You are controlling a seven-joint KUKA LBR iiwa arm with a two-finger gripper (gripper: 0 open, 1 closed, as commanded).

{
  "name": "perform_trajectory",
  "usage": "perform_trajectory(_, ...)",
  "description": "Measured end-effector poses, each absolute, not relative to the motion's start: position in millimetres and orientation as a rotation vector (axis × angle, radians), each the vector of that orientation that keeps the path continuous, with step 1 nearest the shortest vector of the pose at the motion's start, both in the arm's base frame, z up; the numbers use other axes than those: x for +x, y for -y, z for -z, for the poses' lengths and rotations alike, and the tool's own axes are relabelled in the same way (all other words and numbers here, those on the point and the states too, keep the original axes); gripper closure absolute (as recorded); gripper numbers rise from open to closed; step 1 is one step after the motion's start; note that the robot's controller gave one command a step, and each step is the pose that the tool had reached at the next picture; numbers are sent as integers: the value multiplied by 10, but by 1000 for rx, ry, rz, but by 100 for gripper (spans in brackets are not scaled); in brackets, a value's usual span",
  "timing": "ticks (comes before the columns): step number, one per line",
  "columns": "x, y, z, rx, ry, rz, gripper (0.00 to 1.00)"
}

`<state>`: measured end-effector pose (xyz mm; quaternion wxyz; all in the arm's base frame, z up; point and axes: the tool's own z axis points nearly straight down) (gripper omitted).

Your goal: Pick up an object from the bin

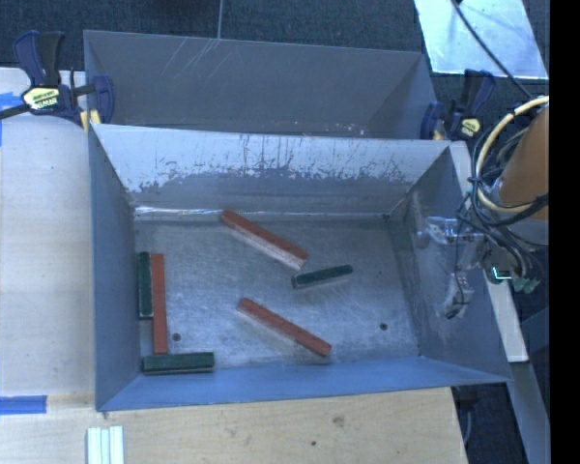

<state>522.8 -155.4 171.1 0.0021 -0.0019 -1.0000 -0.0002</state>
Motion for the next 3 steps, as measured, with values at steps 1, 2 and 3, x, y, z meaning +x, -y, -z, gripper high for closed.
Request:
perform_trajectory(1,5510,1594,-2322,230,3142,-5,0)
perform_trajectory(2,6139,1149,-1066,225,3133,4,0)
perform_trajectory(3,6124,565,-692,545,3094,4,0)
